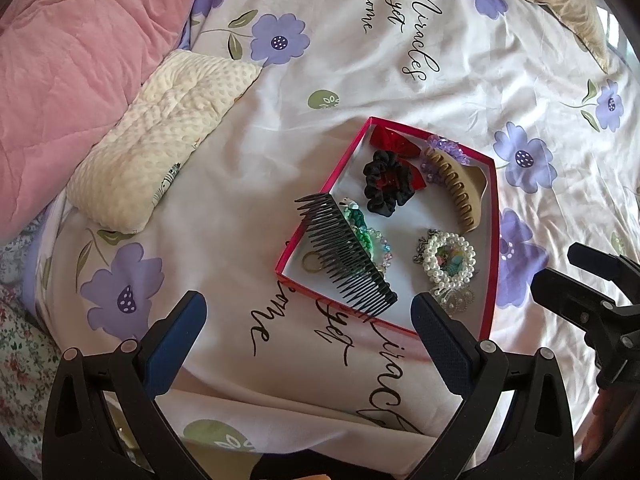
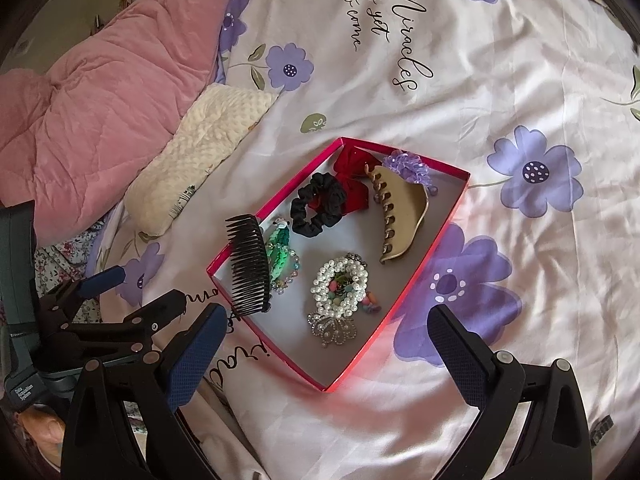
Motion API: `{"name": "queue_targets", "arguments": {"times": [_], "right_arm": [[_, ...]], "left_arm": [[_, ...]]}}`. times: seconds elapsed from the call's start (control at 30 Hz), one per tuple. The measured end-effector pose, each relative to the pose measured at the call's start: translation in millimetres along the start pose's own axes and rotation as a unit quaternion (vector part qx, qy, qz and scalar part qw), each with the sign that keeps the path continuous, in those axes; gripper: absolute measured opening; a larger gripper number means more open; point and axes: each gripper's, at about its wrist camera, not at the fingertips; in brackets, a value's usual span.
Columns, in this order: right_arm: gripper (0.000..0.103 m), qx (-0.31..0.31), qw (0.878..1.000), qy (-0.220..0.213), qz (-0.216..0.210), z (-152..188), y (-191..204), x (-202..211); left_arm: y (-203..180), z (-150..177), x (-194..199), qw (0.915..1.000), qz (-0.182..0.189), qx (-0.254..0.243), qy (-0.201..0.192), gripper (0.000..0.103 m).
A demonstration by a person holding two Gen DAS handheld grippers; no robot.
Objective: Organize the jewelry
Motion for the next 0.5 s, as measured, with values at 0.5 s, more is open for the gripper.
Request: {"name": "queue_targets", "arguments": {"times": [0.5], "right_arm": [[0.101,0.002,1.000,0.000,-0.002,-0.4,0.2,-1.5]], "left_arm": [[-0.2,0.4,-1.1,1.0000,0.001,0.003,0.001,0.103]]}}
Point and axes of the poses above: each gripper's, at about its wrist camera, not at the fingertips, and x roughly against the way its jaws point, y to its left, z to its underside, and after that the axes turned 15 degrees about -x, right-handed
